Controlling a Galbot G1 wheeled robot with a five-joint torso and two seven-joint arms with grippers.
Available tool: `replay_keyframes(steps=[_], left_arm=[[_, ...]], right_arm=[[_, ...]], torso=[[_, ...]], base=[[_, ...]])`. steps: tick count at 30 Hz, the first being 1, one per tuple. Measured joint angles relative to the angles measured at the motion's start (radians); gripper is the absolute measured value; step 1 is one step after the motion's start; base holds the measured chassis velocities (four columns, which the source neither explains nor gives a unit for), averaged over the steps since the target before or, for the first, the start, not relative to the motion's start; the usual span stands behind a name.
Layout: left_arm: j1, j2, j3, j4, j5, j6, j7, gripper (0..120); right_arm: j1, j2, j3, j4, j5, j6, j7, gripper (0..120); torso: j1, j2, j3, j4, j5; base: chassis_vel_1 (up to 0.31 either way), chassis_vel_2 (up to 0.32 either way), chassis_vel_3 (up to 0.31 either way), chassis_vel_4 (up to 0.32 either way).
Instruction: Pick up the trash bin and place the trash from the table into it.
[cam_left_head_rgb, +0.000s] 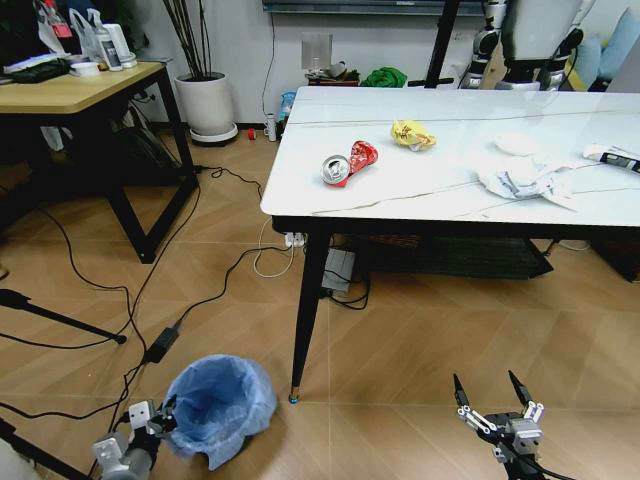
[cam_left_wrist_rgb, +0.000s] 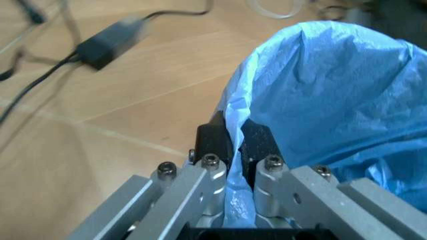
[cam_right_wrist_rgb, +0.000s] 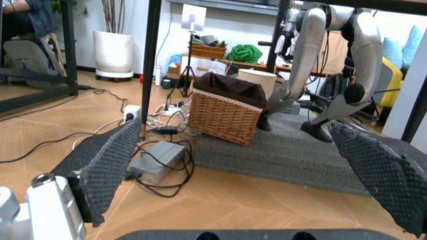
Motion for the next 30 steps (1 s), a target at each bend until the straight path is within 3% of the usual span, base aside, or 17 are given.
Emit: replay_keyframes(steps=[8,14,25,30], left_arm=[[0.137,0.01,0.01,-0.223,0.066,-0.015,0.034,0],[0.207,0.021,0.015,-0.332,0.088,-0.01,0.073,0],[0.232,0.023,-0.003,-0.422,0.144,0.013,0.149,0],[0.257,0.028,-0.004,-0.451,0.105,0.043,0.195,0]], right_arm=[[-0.007,0.0,0.011,0.027,-0.004,-0.015,0.001,100],[-0.015,0.0,0.024,0.051,-0.005,-0.029,0.003,100],[-0.037,0.0,0.046,0.081,-0.007,-0.035,0.004,100],[-0.045,0.0,0.051,0.092,-0.014,-0.034,0.004,100]], torso=[[0.0,0.0,0.0,-0.0001,0.0002],[0.0,0.0,0.0,0.0001,0.0003],[0.0,0.0,0.0,-0.0001,0.0002],[0.0,0.0,0.0,0.0,0.0]], base=[[0.0,0.0,0.0,0.0],[0.0,0.0,0.0,0.0],[0.0,0.0,0.0,0.0],[0.0,0.0,0.0,0.0]])
